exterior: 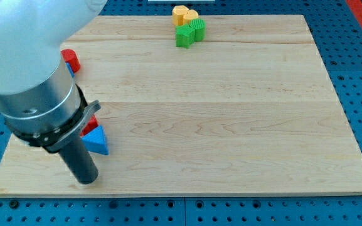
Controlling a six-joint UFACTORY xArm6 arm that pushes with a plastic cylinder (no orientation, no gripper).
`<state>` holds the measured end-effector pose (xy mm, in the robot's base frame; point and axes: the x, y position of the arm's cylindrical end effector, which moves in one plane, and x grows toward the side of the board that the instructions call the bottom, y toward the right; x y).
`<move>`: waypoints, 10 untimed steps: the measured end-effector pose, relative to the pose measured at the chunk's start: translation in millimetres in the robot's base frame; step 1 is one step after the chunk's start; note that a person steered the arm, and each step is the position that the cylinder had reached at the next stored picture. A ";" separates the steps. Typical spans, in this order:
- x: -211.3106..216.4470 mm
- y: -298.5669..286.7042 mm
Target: Push the blue triangle towards the top of the red star
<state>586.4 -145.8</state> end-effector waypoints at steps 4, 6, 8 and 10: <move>-71.1 0.0; -95.9 -0.2; -96.7 -2.5; -96.5 -2.8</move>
<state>489.9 -148.6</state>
